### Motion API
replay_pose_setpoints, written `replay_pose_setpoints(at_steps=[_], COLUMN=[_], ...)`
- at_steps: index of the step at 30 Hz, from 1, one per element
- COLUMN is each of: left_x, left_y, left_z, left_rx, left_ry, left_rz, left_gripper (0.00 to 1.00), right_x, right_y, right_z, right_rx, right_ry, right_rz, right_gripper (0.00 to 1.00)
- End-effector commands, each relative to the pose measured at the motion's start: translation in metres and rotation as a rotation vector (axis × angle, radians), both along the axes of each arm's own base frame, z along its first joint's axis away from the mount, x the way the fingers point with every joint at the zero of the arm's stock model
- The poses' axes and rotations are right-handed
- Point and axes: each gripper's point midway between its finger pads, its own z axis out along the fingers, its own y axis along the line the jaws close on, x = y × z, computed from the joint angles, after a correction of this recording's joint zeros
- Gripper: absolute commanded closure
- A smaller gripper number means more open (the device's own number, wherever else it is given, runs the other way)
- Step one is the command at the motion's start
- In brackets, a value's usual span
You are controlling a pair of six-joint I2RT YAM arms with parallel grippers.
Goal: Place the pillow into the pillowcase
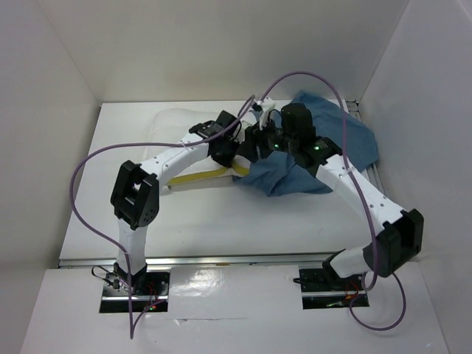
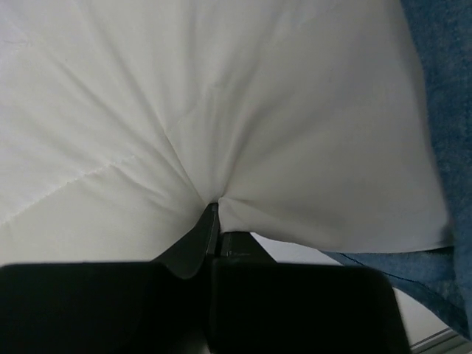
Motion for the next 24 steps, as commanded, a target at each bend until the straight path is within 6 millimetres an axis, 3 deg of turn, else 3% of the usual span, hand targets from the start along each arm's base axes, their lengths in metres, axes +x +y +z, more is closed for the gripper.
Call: replay_pose_setpoints(at_steps=[1,3,5,7,9,11,12,13,14,16,17,19,22,23,24], left_x=[-0.021,-0.031,-0.043,-0.058,-0.066,-0.083,-0.095,-0.102,-0.113,-0.122,-0.124,-0.123,-0.107,-0.101,-0.088], left_y=[-0.007,-0.007,-0.005,-0.001,0.005,0.010,0.004,0.003,0.002,0.002,0.008,0.013,0.026,0.028,0.035], left_z=[-0.001,-0.001,-0.004,-0.012,-0.009,-0.014,-0.013,-0.002,-0.005,0.009,0.008,0.014,0.027,0.033,0.047], left_rx=[-0.062,-0.078,-0.093,-0.093,-0.090,-0.078,-0.073,-0.074,-0.051,-0.052,-0.020,0.000,0.051,0.064,0.094], left_ry=[0.072,0.093,0.117,0.158,0.153,0.172,0.168,0.135,0.126,0.072,0.054,0.016,-0.076,-0.106,-0.177], left_rz=[-0.007,-0.022,-0.037,-0.061,-0.070,-0.107,-0.149,-0.174,-0.203,-0.217,-0.215,-0.201,-0.138,-0.118,-0.079], left_gripper=[0.99,0.99,1.00,1.00,1.00,1.00,0.96,0.86,0.65,0.53,0.49,0.43,0.41,0.39,0.39], right_x=[0.004,0.012,0.019,0.028,0.046,0.058,0.063,0.075,0.083,0.098,0.105,0.115,0.126,0.130,0.135], right_y=[-0.032,-0.056,-0.069,-0.085,-0.095,-0.097,-0.096,-0.097,-0.098,-0.095,-0.093,-0.084,-0.074,-0.067,-0.061], right_z=[0.065,0.078,0.073,0.081,0.063,0.059,0.052,0.028,0.029,-0.004,-0.002,-0.026,-0.033,-0.047,-0.045], right_rx=[0.011,0.006,-0.005,0.000,-0.018,-0.019,-0.033,-0.065,-0.059,-0.103,-0.105,-0.116,-0.096,-0.110,-0.111], right_ry=[-0.214,-0.266,-0.270,-0.295,-0.240,-0.213,-0.190,-0.120,-0.103,-0.001,0.003,0.067,0.081,0.106,0.091], right_rz=[-0.136,-0.228,-0.276,-0.332,-0.378,-0.386,-0.384,-0.398,-0.405,-0.403,-0.403,-0.377,-0.350,-0.338,-0.326], right_gripper=[0.36,0.32,0.31,0.31,0.31,0.30,0.30,0.30,0.30,0.30,0.31,0.33,0.33,0.33,0.33])
